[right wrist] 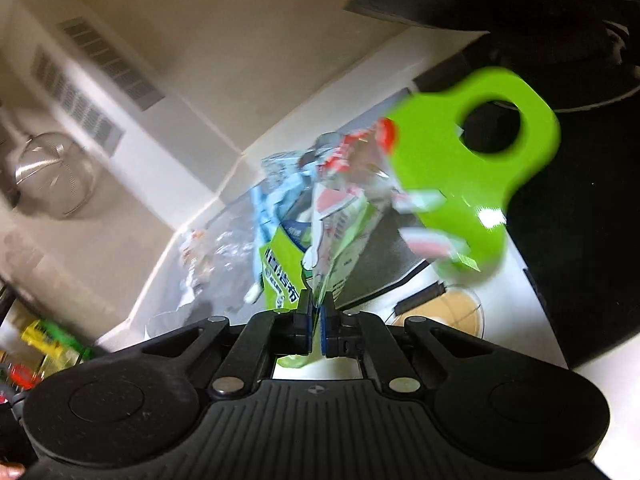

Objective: Collect trash

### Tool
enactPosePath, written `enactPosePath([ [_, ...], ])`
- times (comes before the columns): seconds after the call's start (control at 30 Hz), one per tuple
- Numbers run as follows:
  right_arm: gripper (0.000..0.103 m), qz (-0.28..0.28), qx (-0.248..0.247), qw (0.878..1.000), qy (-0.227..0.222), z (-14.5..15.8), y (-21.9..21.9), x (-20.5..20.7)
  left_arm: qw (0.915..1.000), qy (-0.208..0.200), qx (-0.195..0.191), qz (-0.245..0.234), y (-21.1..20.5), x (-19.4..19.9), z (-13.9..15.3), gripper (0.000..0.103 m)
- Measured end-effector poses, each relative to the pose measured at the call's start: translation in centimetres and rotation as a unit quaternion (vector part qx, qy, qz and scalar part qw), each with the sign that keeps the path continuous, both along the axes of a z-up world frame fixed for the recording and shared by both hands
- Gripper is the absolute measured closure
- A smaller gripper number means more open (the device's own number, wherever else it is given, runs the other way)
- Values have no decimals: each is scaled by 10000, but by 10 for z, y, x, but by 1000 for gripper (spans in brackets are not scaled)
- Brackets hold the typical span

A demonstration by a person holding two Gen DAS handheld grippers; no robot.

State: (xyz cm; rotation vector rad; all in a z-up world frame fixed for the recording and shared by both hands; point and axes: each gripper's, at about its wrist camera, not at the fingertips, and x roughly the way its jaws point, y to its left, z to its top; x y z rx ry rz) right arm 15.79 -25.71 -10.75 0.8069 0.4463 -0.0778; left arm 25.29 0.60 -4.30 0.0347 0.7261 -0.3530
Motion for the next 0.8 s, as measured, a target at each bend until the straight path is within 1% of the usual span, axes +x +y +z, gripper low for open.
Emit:
enactPosePath([
  [0.1,99,198,-61,9997,-100,3,5,-10,9998,-82,-172,-48,6,-26,5,103],
  [0.2,100,398,-102,9990,-158,5,11,-18,9993,-114,-353,25,12,-49,7,103],
  [0.33,100,551,-375,9973,-306,9,19,-33,9974,-174,-684,121,23,-77,16,103],
  [0.4,100,641,-521,9959,-366,14,24,-39,9965,-252,-783,130,26,-89,21,103],
  [0.5,100,769,-610,9946,-350,17,31,-41,9950,-317,-935,158,33,-104,27,103],
  [0.8,100,1056,-822,9894,-565,27,42,-59,9924,-465,-1099,298,56,-144,37,103],
])
